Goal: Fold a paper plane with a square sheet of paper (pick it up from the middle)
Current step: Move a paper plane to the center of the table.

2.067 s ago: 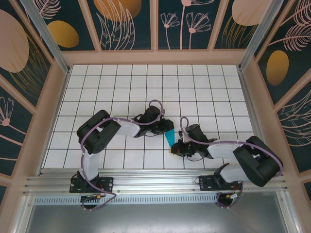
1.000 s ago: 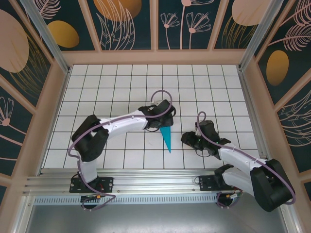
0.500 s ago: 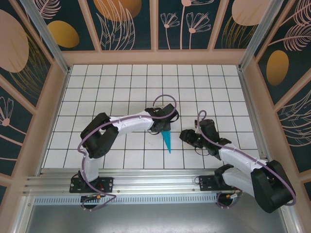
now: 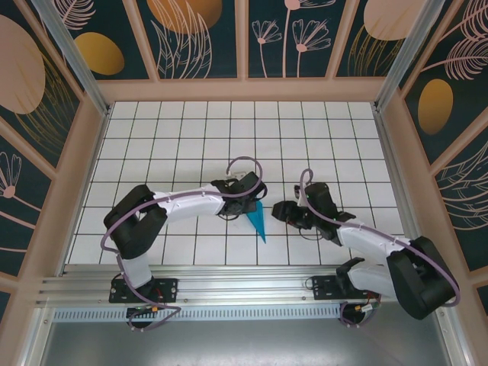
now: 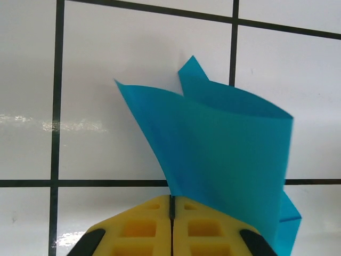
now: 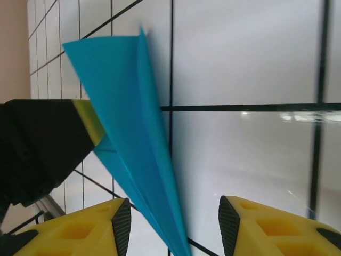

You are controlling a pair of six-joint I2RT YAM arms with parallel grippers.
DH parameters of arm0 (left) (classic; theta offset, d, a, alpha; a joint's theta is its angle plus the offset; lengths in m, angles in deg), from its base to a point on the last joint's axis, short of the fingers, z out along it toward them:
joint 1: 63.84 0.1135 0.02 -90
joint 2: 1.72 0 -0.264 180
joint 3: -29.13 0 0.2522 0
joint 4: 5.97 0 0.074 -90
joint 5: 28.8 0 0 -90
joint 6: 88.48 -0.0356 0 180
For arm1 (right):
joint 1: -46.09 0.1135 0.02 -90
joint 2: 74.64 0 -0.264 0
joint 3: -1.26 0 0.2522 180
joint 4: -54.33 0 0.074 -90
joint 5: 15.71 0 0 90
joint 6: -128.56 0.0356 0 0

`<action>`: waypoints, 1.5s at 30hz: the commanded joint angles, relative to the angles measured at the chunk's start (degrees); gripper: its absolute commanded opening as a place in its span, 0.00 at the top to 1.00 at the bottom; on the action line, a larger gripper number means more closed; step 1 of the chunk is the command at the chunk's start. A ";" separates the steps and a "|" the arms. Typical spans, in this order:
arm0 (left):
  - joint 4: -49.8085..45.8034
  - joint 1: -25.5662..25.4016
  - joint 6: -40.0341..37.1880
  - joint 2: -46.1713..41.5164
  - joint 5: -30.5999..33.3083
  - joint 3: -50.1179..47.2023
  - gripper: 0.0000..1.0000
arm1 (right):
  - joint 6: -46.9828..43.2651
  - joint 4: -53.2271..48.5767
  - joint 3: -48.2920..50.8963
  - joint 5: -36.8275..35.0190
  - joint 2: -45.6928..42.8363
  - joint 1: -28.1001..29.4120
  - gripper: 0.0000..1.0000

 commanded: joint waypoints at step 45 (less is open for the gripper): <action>6.42 0.05 -0.49 -2.91 -0.14 -4.69 0.94 | -8.91 0.59 -9.78 -2.09 14.72 10.24 0.53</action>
